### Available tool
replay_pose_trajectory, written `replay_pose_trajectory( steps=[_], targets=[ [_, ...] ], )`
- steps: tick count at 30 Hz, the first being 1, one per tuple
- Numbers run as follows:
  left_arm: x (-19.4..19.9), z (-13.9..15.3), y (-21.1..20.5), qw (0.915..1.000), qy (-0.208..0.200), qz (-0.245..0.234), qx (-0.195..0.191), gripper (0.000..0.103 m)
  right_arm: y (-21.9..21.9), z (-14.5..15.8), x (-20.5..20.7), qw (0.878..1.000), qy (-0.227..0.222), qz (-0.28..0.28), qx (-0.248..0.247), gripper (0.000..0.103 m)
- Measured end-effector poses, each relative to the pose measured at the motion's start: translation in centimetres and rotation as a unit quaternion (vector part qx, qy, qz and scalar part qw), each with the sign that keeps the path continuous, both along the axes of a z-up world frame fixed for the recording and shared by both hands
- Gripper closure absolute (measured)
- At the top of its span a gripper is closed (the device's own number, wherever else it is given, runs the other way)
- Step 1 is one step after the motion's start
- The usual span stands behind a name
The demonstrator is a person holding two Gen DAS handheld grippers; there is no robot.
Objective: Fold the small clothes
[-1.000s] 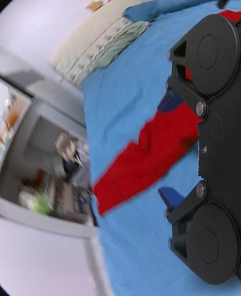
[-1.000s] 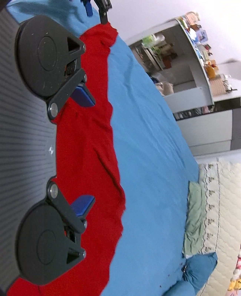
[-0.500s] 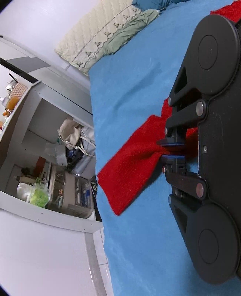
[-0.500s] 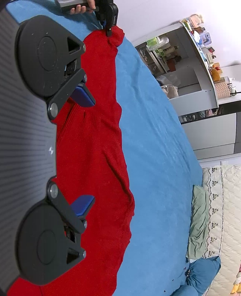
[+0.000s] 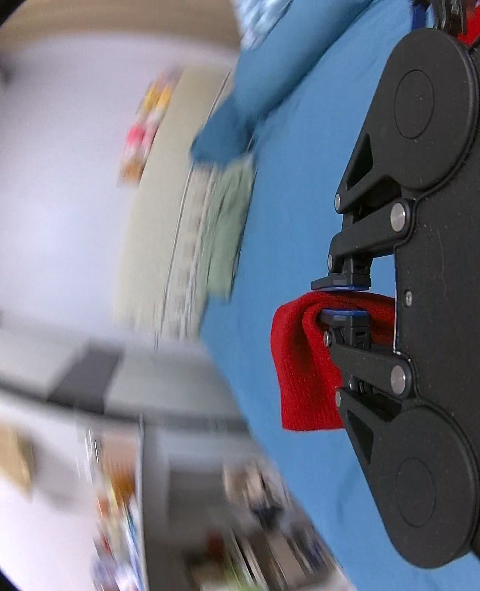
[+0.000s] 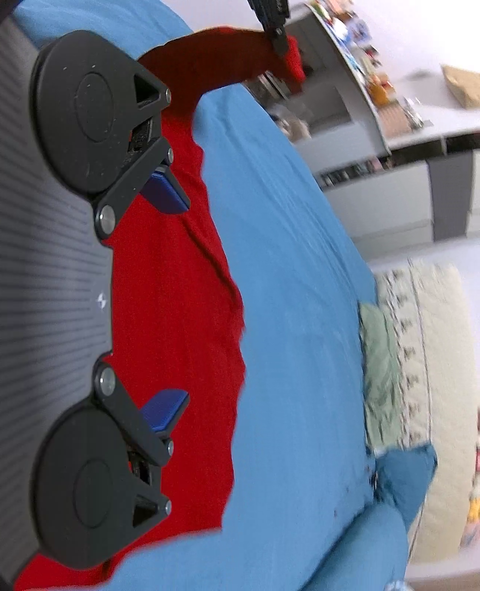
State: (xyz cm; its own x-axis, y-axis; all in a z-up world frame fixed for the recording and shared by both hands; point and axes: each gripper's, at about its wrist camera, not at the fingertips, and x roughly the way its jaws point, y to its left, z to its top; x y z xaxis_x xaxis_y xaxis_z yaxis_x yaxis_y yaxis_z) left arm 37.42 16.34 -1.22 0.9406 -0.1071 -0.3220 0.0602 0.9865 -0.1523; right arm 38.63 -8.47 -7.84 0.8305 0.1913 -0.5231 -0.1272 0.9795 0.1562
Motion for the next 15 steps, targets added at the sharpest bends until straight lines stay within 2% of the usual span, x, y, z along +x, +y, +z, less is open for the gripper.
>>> replay_pose_trajectory(
  steps=[3, 6, 9, 11, 12, 13, 14, 15],
  targets=[
    [1.8, -2.0, -8.8, 0.9971, 0.018, -0.072, 0.016, 0.094, -3.8, 0.6, -1.0, 1.000, -0.003, -0.025, 0.001, 0.000],
    [2.8, -6.5, -16.1, 0.9896, 0.066, -0.123, 0.036, 0.094, -7.4, 0.7, -1.9, 0.999, 0.003, -0.050, -0.008, 0.000],
    [3.1, -11.8, -20.8, 0.9784, 0.123, -0.150, 0.071, 0.094, -10.5, -0.3, -2.6, 0.998, 0.019, -0.062, -0.019, 0.000],
    [3.2, -14.6, -22.3, 0.9717, 0.151, -0.156, 0.092, 0.093, -11.8, -1.1, -2.9, 0.997, 0.032, -0.063, -0.022, 0.000],
    [3.3, -15.0, -22.2, 0.9707, 0.154, -0.156, 0.099, 0.091, -12.3, -1.6, -3.1, 0.997, 0.038, -0.061, -0.023, 0.000],
    [2.9, -15.2, -22.4, 0.9710, 0.148, -0.156, 0.105, 0.088, -12.7, -2.0, -3.1, 0.997, 0.042, -0.060, -0.022, 0.000],
    [2.6, -15.0, -22.3, 0.9709, 0.143, -0.160, 0.107, 0.071, -13.1, -2.4, -3.2, 0.997, 0.044, -0.058, -0.020, 0.000],
    [2.3, -14.6, -22.1, 0.9702, 0.141, -0.166, 0.107, 0.058, -13.1, -2.6, -3.2, 0.997, 0.044, -0.055, -0.019, 0.000]
  ],
)
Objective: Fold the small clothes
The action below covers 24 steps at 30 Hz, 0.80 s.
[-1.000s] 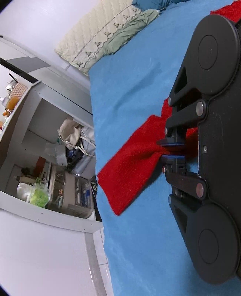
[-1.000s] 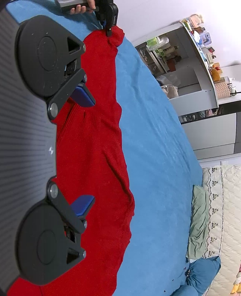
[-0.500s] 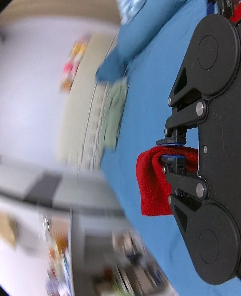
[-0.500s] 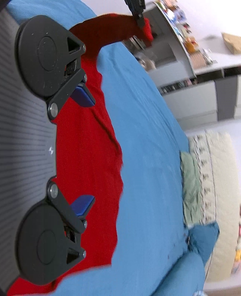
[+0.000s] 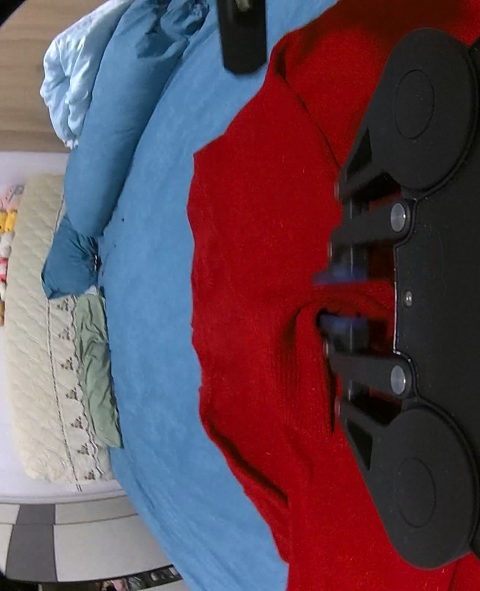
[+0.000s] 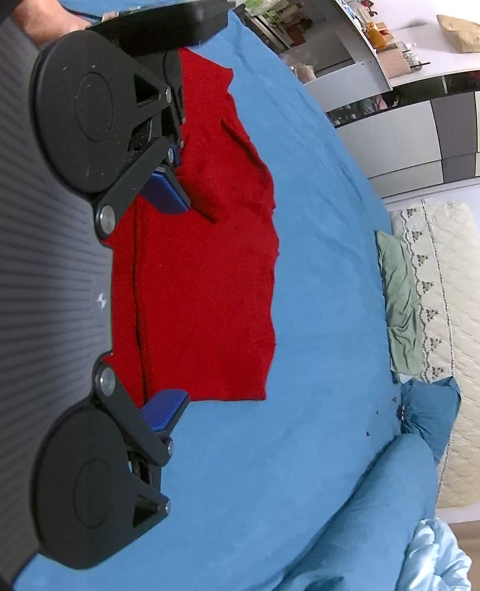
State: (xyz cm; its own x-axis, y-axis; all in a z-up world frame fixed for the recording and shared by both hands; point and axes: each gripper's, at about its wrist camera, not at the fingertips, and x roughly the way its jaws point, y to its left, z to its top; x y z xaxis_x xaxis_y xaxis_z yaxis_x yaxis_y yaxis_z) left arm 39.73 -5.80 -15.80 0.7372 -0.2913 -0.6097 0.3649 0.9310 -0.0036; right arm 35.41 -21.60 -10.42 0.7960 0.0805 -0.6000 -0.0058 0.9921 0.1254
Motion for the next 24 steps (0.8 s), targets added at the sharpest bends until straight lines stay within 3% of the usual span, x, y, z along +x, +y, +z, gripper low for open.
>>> replay_pose_trajectory(
  steps=[1, 2, 3, 5, 6, 8, 12, 17, 20, 22, 24],
  targets=[
    [-0.5, 0.6, 0.4, 1.0000, -0.005, -0.004, -0.003, 0.038, 0.0, -0.1, 0.0, 1.000, -0.001, 0.002, 0.001, 0.000],
    [-1.1, 1.2, 1.2, 0.9999, -0.013, -0.004, -0.003, 0.028, 0.2, -0.2, 0.1, 1.000, -0.003, 0.004, 0.002, 0.000],
    [-2.0, 1.8, 2.1, 0.9997, -0.023, -0.004, -0.001, 0.026, 0.4, -0.2, 0.2, 1.000, -0.007, 0.007, 0.002, 0.000],
    [-3.6, 3.0, 4.5, 0.9994, -0.032, 0.010, 0.006, 0.010, 1.3, 0.3, 0.6, 1.000, -0.017, 0.023, -0.003, 0.000],
    [-4.3, 3.2, 6.1, 0.9990, -0.035, 0.026, 0.007, 0.007, 2.3, 0.6, 1.0, 0.999, -0.020, 0.035, -0.011, 0.000],
    [-5.3, 3.0, 9.0, 0.9973, -0.047, 0.057, 0.001, 0.006, 4.8, 0.7, 2.0, 0.996, -0.009, 0.076, -0.045, 0.000],
    [-4.9, 1.2, 13.4, 0.9932, -0.017, 0.114, 0.019, 0.007, 11.0, -0.9, 4.3, 0.983, 0.020, 0.134, -0.121, 0.000],
    [-4.7, 1.4, 17.0, 0.9884, -0.011, 0.149, -0.027, 0.007, 15.8, -3.8, 7.4, 0.977, 0.047, 0.138, -0.154, 0.000],
    [-4.8, 1.4, 17.9, 0.9865, -0.006, 0.163, -0.020, 0.007, 17.3, -5.2, 9.1, 0.972, 0.056, 0.129, -0.189, 0.011],
    [-4.8, 1.3, 18.7, 0.9844, -0.003, 0.172, -0.035, 0.007, 16.7, -5.1, 10.2, 0.979, 0.052, 0.096, -0.171, 0.013],
    [-5.2, 1.5, 19.3, 0.9833, 0.002, 0.176, -0.048, 0.007, 14.3, -4.4, 10.1, 0.991, 0.045, 0.041, -0.117, 0.013]
  ],
)
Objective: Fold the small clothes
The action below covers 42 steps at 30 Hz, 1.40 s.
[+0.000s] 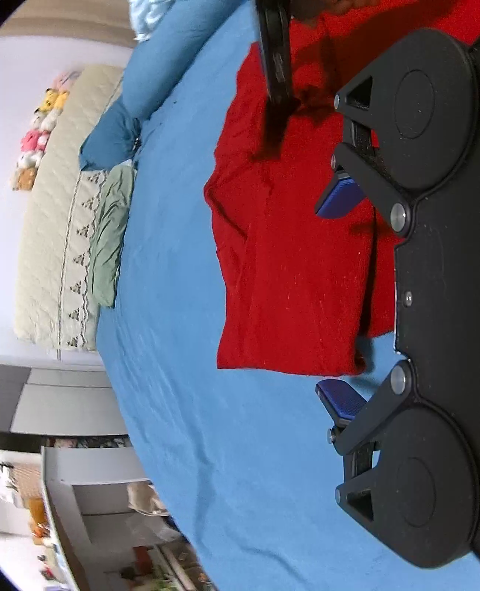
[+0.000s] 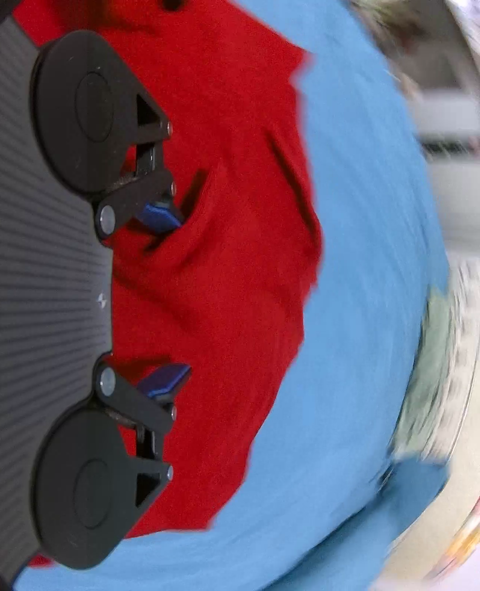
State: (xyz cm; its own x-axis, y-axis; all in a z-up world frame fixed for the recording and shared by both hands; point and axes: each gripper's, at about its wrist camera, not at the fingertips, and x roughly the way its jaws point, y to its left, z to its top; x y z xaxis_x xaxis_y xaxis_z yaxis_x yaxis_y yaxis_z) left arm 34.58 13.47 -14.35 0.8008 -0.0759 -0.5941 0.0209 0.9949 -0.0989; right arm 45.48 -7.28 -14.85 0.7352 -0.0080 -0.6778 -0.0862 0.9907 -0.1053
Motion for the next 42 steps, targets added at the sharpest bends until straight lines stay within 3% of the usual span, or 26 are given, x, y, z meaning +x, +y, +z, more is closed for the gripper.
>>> replay_pose_trajectory(
  steps=[5, 9, 14, 17, 21, 23, 26, 27, 28, 30, 31, 37, 42],
  targets=[
    [-0.2, 0.2, 0.4, 0.9999, -0.007, 0.003, 0.010, 0.007, -6.0, 0.0, -3.7, 0.993, -0.024, -0.082, 0.087, 0.013],
    [-0.3, 0.0, 1.1, 1.0000, 0.003, 0.004, -0.006, 0.007, -9.6, -1.3, -6.4, 0.980, -0.015, -0.081, 0.179, 0.012],
    [-0.6, 0.5, 2.0, 0.9999, 0.000, 0.015, -0.002, 0.007, -10.9, -1.1, -6.1, 0.970, -0.020, -0.089, 0.225, 0.013],
    [-0.5, 0.2, 2.5, 0.9998, 0.007, 0.018, -0.003, 0.007, -11.0, -0.8, -5.5, 0.974, -0.018, -0.091, 0.207, 0.021],
    [-0.6, -0.1, 3.1, 0.9997, 0.014, 0.018, -0.007, 0.007, -8.9, -1.3, -5.3, 0.990, -0.014, -0.073, 0.119, 0.031],
    [-0.7, -0.2, 3.2, 0.9997, 0.016, 0.017, -0.009, 0.007, -8.0, -1.6, -5.6, 0.994, -0.021, -0.069, 0.083, 0.032],
    [-0.8, -0.2, 3.4, 0.9997, 0.017, 0.016, -0.011, 0.007, -7.6, -2.1, -5.3, 0.994, -0.024, -0.074, 0.073, 0.034],
    [-0.8, -0.2, 3.3, 0.9997, 0.017, 0.016, -0.009, 0.007, -7.4, -2.2, -5.3, 0.995, -0.026, -0.074, 0.068, 0.039],
    [-0.8, -0.2, 3.3, 0.9997, 0.017, 0.016, -0.008, 0.007, -7.2, -2.2, -5.2, 0.995, -0.028, -0.072, 0.061, 0.054],
    [-0.8, -0.2, 3.3, 0.9997, 0.017, 0.017, -0.005, 0.007, -6.6, -2.1, -5.1, 0.997, -0.031, -0.057, 0.045, 0.075],
    [-0.8, -0.2, 3.4, 0.9997, 0.017, 0.017, -0.006, 0.007, -6.2, -1.8, -5.0, 0.998, -0.031, -0.050, 0.037, 0.078],
    [-0.9, -0.6, 3.2, 0.9996, 0.027, -0.001, -0.007, 0.007, -5.8, 3.4, -4.2, 0.996, -0.082, -0.027, 0.031, 0.079],
    [-0.3, -1.7, 1.8, 0.9990, 0.037, -0.022, 0.015, 0.008, -8.4, 7.7, -2.7, 0.992, -0.114, -0.047, 0.005, 0.079]
  ],
)
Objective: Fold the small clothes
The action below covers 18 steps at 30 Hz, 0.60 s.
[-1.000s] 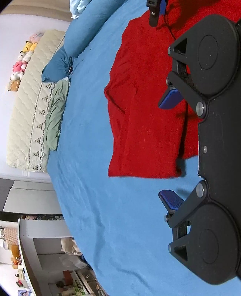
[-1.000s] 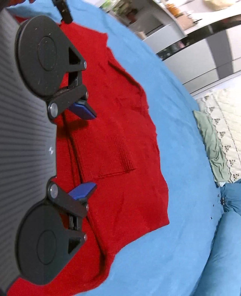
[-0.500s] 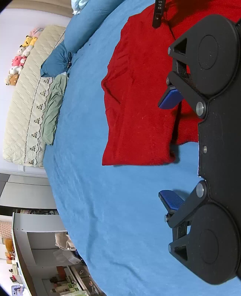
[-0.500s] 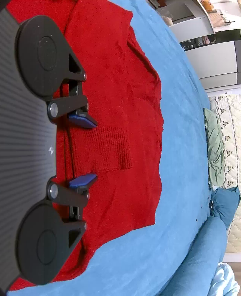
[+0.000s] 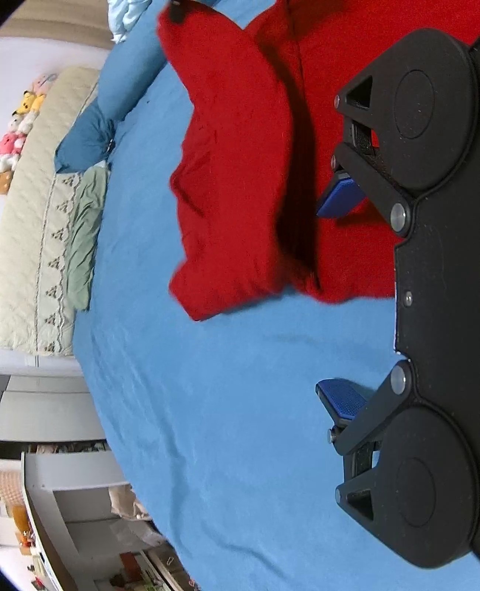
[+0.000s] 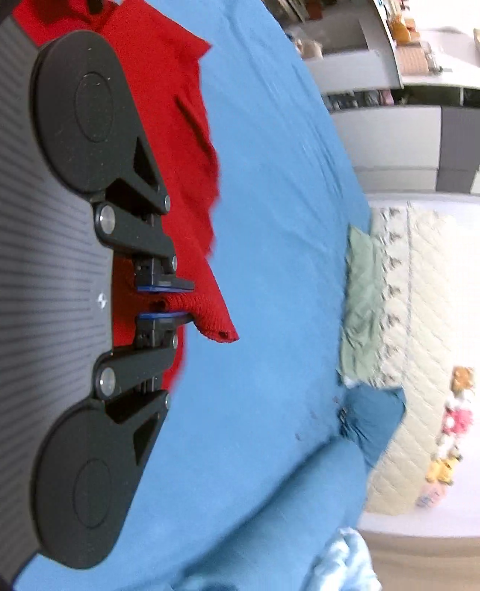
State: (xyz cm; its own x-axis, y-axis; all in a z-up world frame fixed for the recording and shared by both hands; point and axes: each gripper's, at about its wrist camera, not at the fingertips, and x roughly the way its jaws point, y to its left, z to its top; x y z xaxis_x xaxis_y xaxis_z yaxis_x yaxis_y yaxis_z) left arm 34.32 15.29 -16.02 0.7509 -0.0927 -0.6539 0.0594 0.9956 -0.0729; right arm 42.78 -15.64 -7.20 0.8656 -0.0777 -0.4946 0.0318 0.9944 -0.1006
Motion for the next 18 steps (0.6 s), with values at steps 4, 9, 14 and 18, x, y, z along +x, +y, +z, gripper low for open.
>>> replay_pose_trajectory(
  steps=[4, 9, 14, 18],
  targets=[
    [1.2, -0.4, -0.5, 0.9999, -0.013, 0.006, -0.004, 0.019, -2.4, -0.4, 0.8, 1.000, 0.009, -0.019, -0.022, 0.079],
    [2.1, -1.1, -0.6, 0.9998, -0.014, 0.007, -0.015, 0.050, -5.4, -2.3, 1.1, 0.998, 0.021, -0.061, 0.007, 0.079],
    [1.5, -0.6, -1.1, 0.9999, 0.005, 0.012, 0.005, 0.068, -6.7, -6.5, 0.9, 0.995, 0.070, -0.066, 0.007, 0.078],
    [0.0, 1.8, -1.9, 0.9995, -0.028, 0.010, 0.011, 0.054, -7.6, -9.2, 0.4, 0.991, 0.102, -0.083, 0.006, 0.051]
  ],
)
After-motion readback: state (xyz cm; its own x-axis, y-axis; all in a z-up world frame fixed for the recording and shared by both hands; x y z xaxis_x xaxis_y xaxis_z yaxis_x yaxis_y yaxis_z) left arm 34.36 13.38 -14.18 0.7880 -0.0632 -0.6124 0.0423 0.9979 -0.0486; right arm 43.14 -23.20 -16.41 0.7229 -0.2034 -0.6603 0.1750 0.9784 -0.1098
